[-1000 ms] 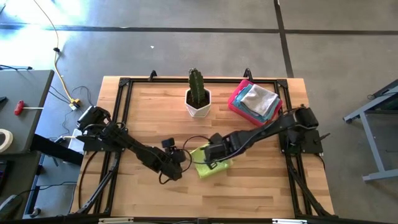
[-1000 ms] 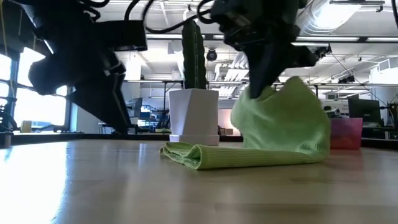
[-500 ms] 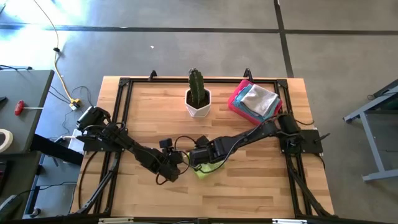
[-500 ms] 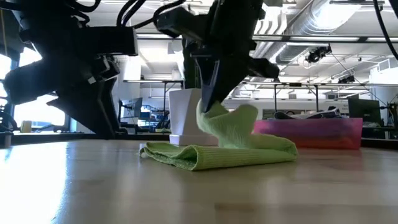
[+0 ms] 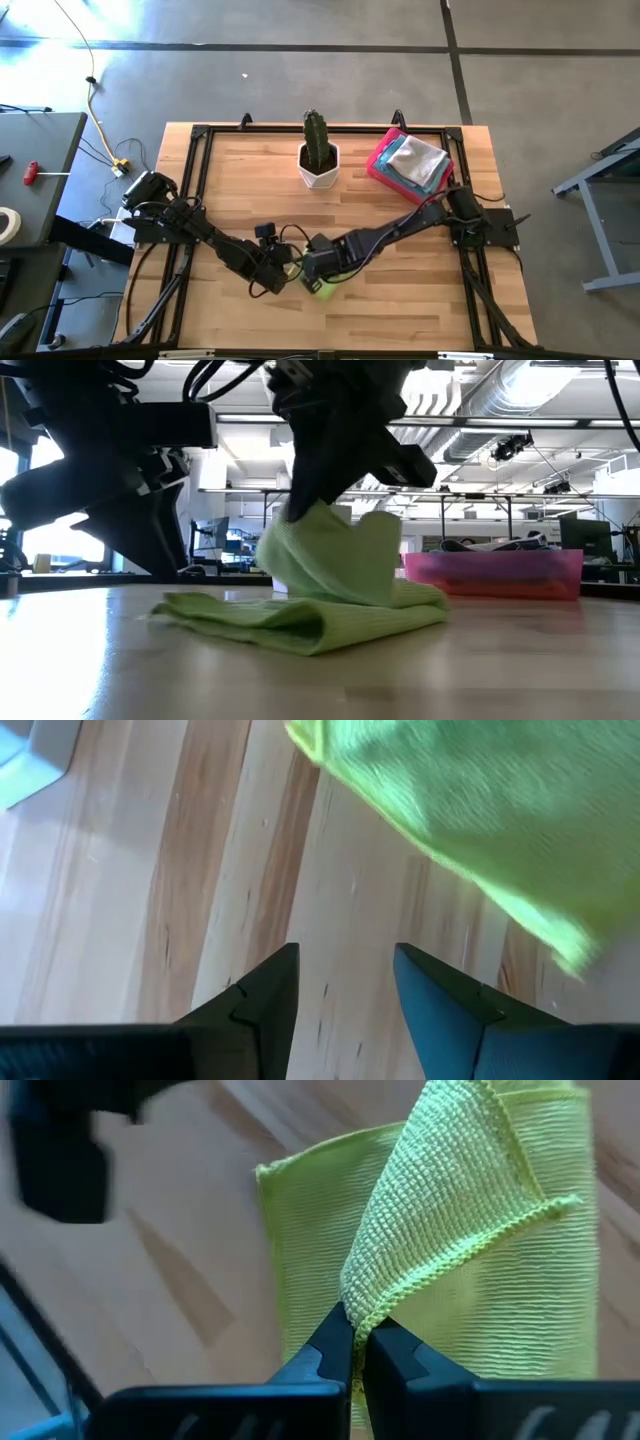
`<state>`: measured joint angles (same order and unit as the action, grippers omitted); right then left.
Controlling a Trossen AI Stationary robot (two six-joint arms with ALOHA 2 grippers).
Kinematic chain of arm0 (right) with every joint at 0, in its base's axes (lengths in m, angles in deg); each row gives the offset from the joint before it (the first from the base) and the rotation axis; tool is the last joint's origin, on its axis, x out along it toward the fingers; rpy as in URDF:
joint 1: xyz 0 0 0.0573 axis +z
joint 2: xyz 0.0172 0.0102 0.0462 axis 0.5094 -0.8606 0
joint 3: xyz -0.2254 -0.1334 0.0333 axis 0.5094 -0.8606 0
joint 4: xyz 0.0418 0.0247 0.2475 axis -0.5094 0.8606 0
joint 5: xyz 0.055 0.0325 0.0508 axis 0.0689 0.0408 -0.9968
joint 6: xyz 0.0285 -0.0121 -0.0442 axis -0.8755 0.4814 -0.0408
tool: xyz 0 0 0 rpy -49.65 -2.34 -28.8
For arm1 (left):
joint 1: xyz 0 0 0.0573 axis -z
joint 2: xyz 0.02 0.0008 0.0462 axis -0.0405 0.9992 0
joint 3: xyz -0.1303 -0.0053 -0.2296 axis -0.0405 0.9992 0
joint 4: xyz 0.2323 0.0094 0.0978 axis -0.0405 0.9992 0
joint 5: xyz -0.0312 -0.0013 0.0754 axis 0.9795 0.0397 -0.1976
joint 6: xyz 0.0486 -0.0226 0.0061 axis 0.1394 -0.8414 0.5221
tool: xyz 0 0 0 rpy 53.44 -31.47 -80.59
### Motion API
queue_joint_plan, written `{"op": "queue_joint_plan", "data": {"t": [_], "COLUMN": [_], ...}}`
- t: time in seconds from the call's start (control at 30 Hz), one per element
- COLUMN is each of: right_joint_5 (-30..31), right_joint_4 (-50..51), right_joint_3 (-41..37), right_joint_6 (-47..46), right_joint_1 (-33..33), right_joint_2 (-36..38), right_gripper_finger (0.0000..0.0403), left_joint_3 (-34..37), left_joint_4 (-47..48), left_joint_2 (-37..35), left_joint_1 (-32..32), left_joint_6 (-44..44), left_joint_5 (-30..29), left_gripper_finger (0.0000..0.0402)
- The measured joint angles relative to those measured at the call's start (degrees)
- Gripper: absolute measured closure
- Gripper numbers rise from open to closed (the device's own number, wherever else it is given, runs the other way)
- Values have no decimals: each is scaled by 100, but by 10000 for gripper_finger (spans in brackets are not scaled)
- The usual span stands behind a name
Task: Fold microfiber towels
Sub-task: Fold the green microfiber towel
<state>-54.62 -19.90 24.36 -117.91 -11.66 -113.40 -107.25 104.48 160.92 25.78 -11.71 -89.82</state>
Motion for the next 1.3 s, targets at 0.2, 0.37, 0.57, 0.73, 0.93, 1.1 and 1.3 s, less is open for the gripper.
{"op": "queue_joint_plan", "data": {"t": [0.2,0.37,0.57,0.73,0.93,1.1,1.3], "right_joint_5": [-33,-427,-945,-986,-1244,-1356,-1453], "right_joint_4": [-93,-120,-557,-577,-523,-423,-369], "right_joint_3": [-4,-9,-9,-11,-11,-11,-11], "right_joint_6": [216,728,1186,1244,1824,2189,2429], "right_joint_1": [33,29,30,88,74,43,127], "right_joint_2": [-18,-20,-14,-78,-90,-90,-90], "right_gripper_finger": [402,402,402,402,402,402,402], "left_joint_3": [0,0,-2,-2,-2,-3,-7], "left_joint_4": [3,-16,-25,-33,-220,-1126,-1773], "left_joint_2": [0,0,0,0,-12,-6,266], "left_joint_1": [0,0,24,24,161,608,892], "left_joint_6": [-4,-2,-46,-46,-342,-396,-523], "left_joint_5": [-18,-18,-18,-16,365,462,-57], "left_gripper_finger": [245,245,245,245,245,245,245]}}
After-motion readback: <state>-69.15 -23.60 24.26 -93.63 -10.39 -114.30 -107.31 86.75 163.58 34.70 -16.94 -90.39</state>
